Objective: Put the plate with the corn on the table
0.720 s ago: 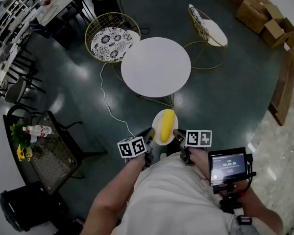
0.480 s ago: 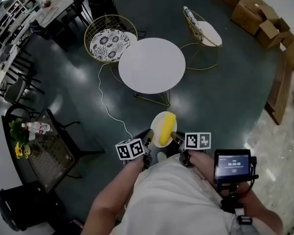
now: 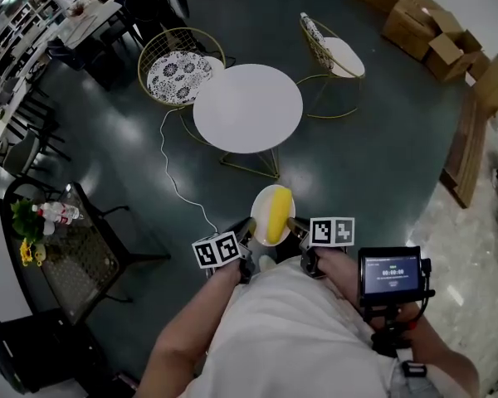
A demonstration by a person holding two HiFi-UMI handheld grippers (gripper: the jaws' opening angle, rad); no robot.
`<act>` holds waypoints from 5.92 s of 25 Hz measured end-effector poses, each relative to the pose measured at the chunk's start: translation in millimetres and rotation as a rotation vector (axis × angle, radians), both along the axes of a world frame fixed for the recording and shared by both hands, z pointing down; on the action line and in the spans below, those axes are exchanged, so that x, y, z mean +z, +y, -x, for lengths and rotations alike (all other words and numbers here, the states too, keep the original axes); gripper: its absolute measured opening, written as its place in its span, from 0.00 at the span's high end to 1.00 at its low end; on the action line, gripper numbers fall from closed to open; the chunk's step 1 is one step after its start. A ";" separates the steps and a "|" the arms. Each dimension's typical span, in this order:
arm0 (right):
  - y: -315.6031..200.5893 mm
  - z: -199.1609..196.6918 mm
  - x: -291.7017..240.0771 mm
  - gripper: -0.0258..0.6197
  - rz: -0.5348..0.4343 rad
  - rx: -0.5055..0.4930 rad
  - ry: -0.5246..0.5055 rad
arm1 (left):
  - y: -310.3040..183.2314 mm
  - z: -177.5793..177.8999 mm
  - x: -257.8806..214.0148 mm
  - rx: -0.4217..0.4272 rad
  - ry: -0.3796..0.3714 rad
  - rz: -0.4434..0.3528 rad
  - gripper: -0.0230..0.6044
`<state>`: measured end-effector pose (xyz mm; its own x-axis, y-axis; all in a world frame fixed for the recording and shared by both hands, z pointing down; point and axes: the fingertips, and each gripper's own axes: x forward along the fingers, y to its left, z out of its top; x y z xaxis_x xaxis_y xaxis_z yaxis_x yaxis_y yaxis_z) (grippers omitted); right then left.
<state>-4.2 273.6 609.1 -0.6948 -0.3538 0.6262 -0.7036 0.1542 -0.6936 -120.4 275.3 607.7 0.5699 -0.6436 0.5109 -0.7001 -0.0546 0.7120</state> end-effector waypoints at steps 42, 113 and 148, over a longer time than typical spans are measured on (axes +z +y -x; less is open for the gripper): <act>-158.7 -91.0 18.0 0.91 0.163 -0.063 -0.148 | -138.3 -92.4 10.9 -0.124 -0.059 0.117 0.91; -346.0 -21.2 37.7 0.91 0.173 -0.006 -0.183 | -336.3 -21.6 30.2 -0.100 -0.005 0.122 0.91; -474.7 62.2 59.6 0.91 0.235 0.001 -0.151 | -462.4 64.1 47.5 -0.071 0.033 0.178 0.91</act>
